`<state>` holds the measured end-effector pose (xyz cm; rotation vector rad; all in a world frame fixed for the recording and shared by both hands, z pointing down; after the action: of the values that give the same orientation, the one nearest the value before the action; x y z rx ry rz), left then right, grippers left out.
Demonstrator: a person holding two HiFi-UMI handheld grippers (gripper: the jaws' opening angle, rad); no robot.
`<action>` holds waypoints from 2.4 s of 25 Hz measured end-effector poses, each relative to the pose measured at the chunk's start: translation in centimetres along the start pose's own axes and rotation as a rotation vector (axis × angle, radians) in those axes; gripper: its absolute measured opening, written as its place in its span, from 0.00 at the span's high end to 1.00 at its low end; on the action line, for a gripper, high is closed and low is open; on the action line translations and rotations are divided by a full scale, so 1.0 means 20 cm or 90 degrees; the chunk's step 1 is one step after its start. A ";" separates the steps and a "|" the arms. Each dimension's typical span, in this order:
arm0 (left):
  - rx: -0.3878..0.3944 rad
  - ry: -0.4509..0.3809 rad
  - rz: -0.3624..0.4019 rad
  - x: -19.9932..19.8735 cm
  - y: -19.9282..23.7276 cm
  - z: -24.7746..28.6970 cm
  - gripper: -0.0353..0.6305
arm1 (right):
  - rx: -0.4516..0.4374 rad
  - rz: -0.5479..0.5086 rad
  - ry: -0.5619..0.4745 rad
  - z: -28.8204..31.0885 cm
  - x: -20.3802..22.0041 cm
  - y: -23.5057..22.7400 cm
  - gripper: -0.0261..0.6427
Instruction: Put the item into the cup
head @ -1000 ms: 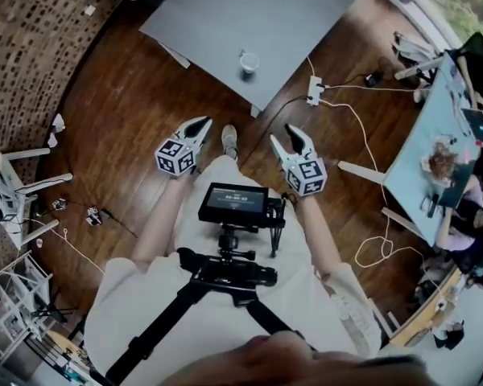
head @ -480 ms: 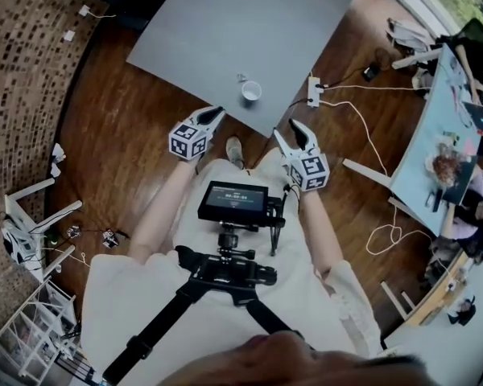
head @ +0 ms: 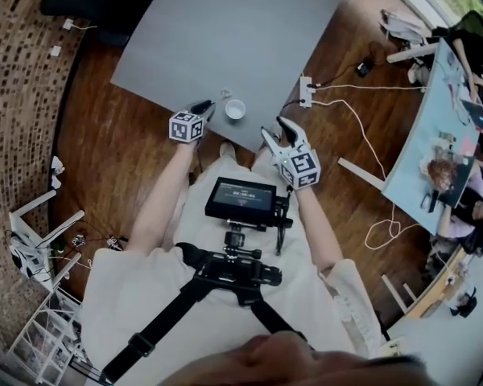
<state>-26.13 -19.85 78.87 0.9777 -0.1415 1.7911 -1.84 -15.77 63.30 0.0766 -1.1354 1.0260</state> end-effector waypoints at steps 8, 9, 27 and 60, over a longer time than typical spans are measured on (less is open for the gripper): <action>0.010 0.084 -0.026 0.08 0.15 0.31 0.83 | 0.005 0.031 0.033 0.00 -0.03 -0.11 0.61; 0.015 0.097 -0.021 0.10 0.16 0.33 0.80 | 0.008 0.034 0.036 0.00 -0.01 -0.12 0.61; 0.014 0.239 0.055 0.30 0.30 0.43 0.94 | 0.060 0.029 0.052 -0.06 0.01 -0.10 0.61; 0.067 0.311 0.250 0.14 -0.26 0.34 0.84 | 0.033 0.028 0.025 0.02 0.06 -0.09 0.61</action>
<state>-18.41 -19.01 83.54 0.5814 0.0751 2.3679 -0.75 -16.21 65.18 0.0725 -1.0790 1.0920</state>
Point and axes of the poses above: the fingertips, and each gripper's own axes: z forward along the fingers, y to its left, x out of its underside, the point moved 4 cm from there along -z, backward along the fingers, and after that the axes turned 10 degrees about z, right-handed, at the moved point
